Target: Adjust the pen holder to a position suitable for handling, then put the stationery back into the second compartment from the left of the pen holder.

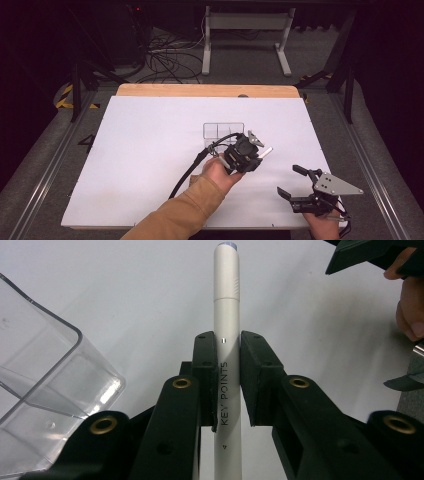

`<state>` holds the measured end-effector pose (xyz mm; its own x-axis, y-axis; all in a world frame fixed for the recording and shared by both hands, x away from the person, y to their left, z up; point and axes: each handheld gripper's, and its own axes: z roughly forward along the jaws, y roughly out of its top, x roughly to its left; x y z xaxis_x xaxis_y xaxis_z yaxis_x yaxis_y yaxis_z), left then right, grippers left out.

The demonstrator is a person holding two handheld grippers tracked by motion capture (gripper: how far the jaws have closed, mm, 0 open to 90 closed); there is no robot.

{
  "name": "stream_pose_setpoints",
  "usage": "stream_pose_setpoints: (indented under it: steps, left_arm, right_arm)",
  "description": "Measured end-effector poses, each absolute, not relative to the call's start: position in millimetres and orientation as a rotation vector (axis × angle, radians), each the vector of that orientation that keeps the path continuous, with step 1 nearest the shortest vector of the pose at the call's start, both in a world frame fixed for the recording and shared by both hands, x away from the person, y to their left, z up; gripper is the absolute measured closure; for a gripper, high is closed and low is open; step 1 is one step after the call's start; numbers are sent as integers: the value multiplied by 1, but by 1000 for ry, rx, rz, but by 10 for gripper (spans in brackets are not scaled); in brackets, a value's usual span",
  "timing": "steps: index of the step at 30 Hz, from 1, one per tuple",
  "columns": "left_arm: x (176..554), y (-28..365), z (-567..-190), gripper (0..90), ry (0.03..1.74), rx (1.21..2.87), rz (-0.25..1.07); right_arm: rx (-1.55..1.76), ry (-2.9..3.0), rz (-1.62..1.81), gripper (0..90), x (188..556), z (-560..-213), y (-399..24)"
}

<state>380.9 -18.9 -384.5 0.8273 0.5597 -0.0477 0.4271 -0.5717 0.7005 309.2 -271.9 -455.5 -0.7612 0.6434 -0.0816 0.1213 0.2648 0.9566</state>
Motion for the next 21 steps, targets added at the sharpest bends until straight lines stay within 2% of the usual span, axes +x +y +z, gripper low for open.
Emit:
stream_pose_setpoints:
  steps: [4, 11, 21]
  left_arm:
    - [381, -14, -380, 786, 705, 2215, 218]
    - [379, -4, -370, 785, 653, 2120, 278]
    - [384, 10, -358, 785, 630, 1979, 228]
  right_arm:
    - [685, 2080, 1509, 114, 309, -456, -272]
    - [688, 2083, 1511, 114, 309, -456, -272]
    - [685, 2087, 1504, 114, 309, -456, -272]
